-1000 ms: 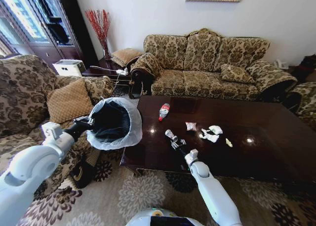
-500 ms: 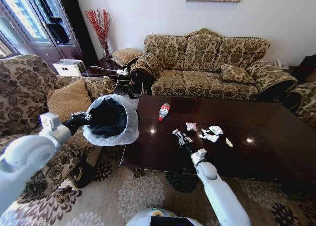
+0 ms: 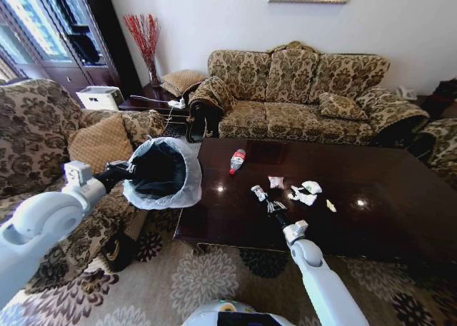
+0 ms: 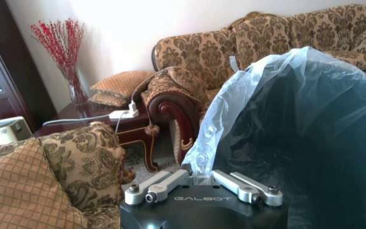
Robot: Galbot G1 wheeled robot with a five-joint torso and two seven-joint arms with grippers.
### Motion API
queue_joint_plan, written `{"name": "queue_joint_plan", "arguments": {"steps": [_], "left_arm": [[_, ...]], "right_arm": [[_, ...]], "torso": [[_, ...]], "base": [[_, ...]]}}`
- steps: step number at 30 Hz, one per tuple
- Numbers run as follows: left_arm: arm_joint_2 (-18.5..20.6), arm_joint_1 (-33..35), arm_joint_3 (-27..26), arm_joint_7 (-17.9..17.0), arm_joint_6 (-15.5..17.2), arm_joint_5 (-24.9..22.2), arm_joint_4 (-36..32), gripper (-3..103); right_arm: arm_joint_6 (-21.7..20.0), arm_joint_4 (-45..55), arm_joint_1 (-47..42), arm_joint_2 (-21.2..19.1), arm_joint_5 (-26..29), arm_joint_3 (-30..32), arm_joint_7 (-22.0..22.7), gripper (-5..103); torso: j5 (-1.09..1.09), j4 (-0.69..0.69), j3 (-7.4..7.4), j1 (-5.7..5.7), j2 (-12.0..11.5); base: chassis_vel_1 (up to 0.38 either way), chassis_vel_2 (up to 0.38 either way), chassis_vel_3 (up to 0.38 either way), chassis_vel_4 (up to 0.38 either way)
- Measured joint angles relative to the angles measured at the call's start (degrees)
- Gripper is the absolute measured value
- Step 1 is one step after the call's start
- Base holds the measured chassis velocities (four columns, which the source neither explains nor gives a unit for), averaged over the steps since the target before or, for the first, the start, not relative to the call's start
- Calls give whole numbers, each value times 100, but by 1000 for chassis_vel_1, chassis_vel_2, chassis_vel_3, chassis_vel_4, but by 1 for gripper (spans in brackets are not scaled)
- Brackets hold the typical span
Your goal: Move to the front of the table and place the trash on the table into the trash bin.
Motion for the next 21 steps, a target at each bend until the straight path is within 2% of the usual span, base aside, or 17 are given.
{"name": "queue_joint_plan", "arguments": {"steps": [2,5,6,8,9,12,15,17,18,20,21], "left_arm": [[-2,0,6,2,1,5,0,0],[-33,-21,109,11,4,56,0,0],[-33,-21,109,11,4,56,0,0],[-60,-31,169,11,4,90,0,0],[-60,-31,169,11,4,90,0,0],[-72,-33,197,13,-13,105,19,0],[-72,-42,204,14,-24,108,43,0],[-72,-80,241,14,-32,112,67,0],[-72,-80,241,14,-32,112,67,0],[-73,-110,284,11,-53,113,73,0],[-72,-112,289,8,-62,114,73,0]], "right_arm": [[-9,-20,30,-17,0,-6,-13,27],[-53,-239,219,-93,-3,-91,-73,44],[-53,-239,219,-93,-3,-91,-73,44],[-49,-411,339,-106,-22,-193,-77,55],[-49,-411,339,-106,-22,-193,-77,55],[-54,-543,437,-81,-63,-297,-73,71],[-55,-626,494,-55,-97,-327,-68,77],[-78,-820,625,-2,-153,-393,-63,88],[-78,-820,625,-2,-153,-393,-63,88],[-104,-1011,758,76,-203,-456,-45,97],[-121,-1043,781,95,-215,-467,-31,97]], "torso": [[0,0,0,0,0],[0,0,0,0,0],[0,0,0,0,0],[0,0,0,0,0],[0,0,0,0,0],[0,0,0,0,0],[0,0,0,-1,0],[0,0,0,0,0],[0,0,0,0,0],[0,0,0,0,0],[0,0,0,0,0]], "base": [[0,0,0,0],[0,0,0,0],[0,0,0,0],[0,0,0,0],[0,0,0,0],[0,0,0,0],[0,0,0,0],[0,0,0,0],[0,0,0,0],[0,0,0,0],[0,0,0,0]]}}
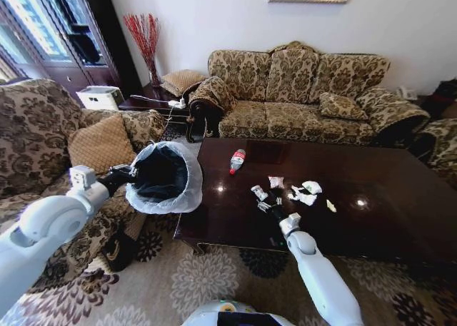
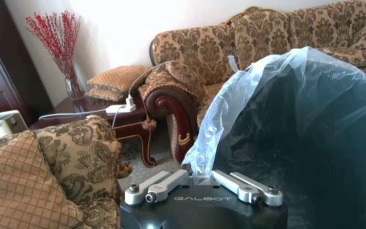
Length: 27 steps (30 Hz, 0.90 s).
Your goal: Move to the front of the table and place the trash on the table into the trash bin.
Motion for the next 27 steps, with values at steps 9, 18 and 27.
{"name": "queue_joint_plan", "arguments": {"steps": [9,18,27], "left_arm": [[2,-95,55,-10,-60,0,80,0],[-10,-102,69,-12,-66,0,100,0],[-4,-89,46,-11,-66,-7,88,0]], "right_arm": [[-155,-211,165,80,-103,-83,153,87],[-167,-226,146,66,-109,-92,148,50],[-179,-73,59,1,-53,-25,157,46]], "torso": [[0,0,0,0,0],[0,0,0,0,0],[0,0,0,0,0]], "base": [[0,0,0,0],[0,0,0,0],[0,0,0,0]]}}
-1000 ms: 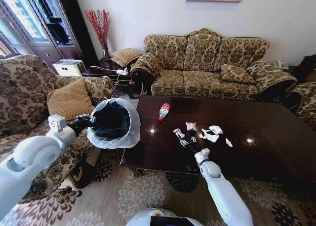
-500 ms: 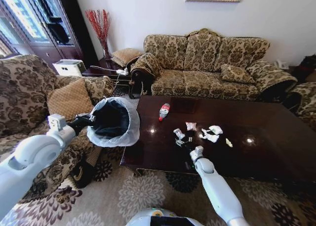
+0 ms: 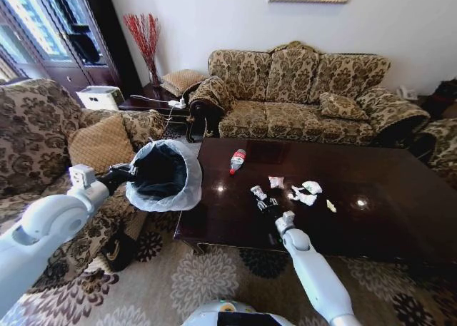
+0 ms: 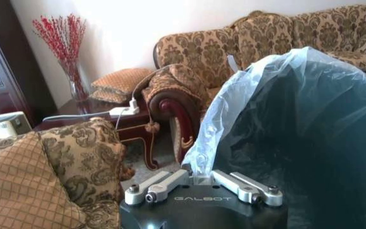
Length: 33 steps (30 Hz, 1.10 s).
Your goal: Move to the front of the table and place the trash on the table into the trash bin.
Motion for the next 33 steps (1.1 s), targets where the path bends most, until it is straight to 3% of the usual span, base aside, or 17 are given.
{"name": "queue_joint_plan", "arguments": {"steps": [3,5,6,9,10,11,12,14,18,21,22,24,29,33], "left_arm": [[137,26,-12,0,4,-95,24,0],[542,102,-32,-61,75,-528,148,0],[542,102,-32,-61,75,-528,148,0],[1349,79,7,-158,149,-1299,466,0],[1349,79,7,-158,149,-1299,466,0],[1705,-29,64,-193,167,-1585,569,0],[1705,-29,64,-193,167,-1585,569,0],[2257,-197,147,-312,223,-2116,679,0],[2600,-180,218,-295,186,-2294,747,0],[2987,-80,295,-227,158,-2470,787,0],[2987,-80,295,-227,158,-2470,787,0],[3042,-49,323,-257,147,-2528,708,0],[2995,-23,356,-459,153,-2660,446,0],[2971,-16,360,-543,156,-2685,327,0]], "right_arm": [[7,307,-112,-70,148,71,33,46],[58,950,-268,-232,301,193,41,46],[58,950,-268,-232,301,193,41,46],[82,2203,-531,-644,595,444,-36,46],[82,2203,-531,-644,595,444,-36,46],[16,2877,-615,-826,945,529,-66,46],[16,2877,-615,-826,945,529,-66,46],[-215,4055,-628,-1119,1759,547,-94,46],[-431,4693,-449,-1334,2330,302,-94,46],[-722,5241,102,-1555,3076,-584,-106,46],[-722,5241,102,-1555,3076,-584,-106,46],[-845,5218,685,-1534,3219,-1244,-109,46],[-876,4427,2007,-1149,2840,-2597,-113,46],[-917,3897,2618,-838,2566,-3255,18,46]], "torso": [[0,1,0,0,0],[1,1,0,0,0],[1,1,0,0,0],[-3,-1,0,0,0],[-3,-1,0,0,0],[0,-1,0,0,0],[0,-1,0,0,0],[1,-3,-1,0,0],[1,-2,-1,-1,0],[-1,1,0,0,0],[-1,1,0,0,0],[-2,-1,0,0,0],[0,3,0,0,0],[-2,2,1,2,0]], "base": [[0,0,0,0],[0,0,0,0],[0,0,0,0],[0,0,0,0],[0,0,0,0],[0,0,0,0],[0,0,0,0],[0,0,0,0],[0,0,0,0],[0,0,0,0],[0,0,0,0],[0,0,0,0],[0,0,0,0],[0,0,0,0]]}}
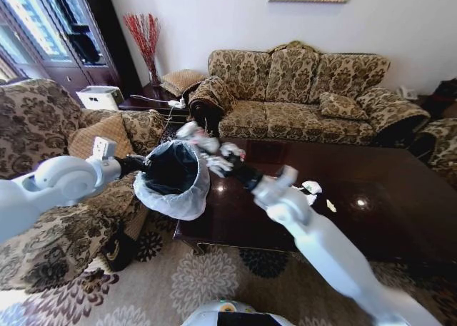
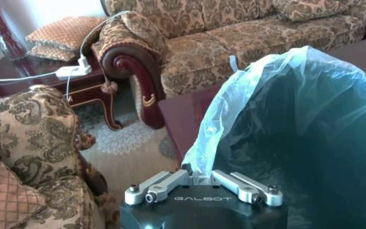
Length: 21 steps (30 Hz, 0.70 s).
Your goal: Move to the front of the table and place the trash on the table into the trash bin.
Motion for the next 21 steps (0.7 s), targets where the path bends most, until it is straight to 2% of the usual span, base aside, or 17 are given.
{"name": "queue_joint_plan", "arguments": {"steps": [4,13,15,16,19,21], "left_arm": [[-72,1,1,-64,15,10,-32,0],[-162,-25,-17,-62,79,9,-207,0],[-179,-21,-16,-68,79,9,-206,0],[-179,-21,-16,-68,79,9,-206,0],[-202,-16,-12,-81,78,18,-211,0],[-204,-16,-12,-81,78,19,-212,0]], "right_arm": [[-30,-309,305,163,-192,-359,68,46],[-100,-637,517,362,-563,-617,196,45],[-102,-633,474,331,-602,-611,205,56],[-102,-633,474,331,-602,-611,205,56],[-68,-598,381,306,-599,-563,171,73],[-32,-579,349,297,-591,-550,143,73]], "torso": [[2,-1,0,-1,0],[2,-2,0,-1,0],[2,-3,-1,-2,0],[2,-3,-1,-2,0],[3,-2,-1,-2,0],[3,-2,-1,-2,0]], "base": [[0,0,0,0],[0,0,0,0],[0,0,0,0],[0,0,0,0],[0,0,0,0],[0,0,0,0]]}}
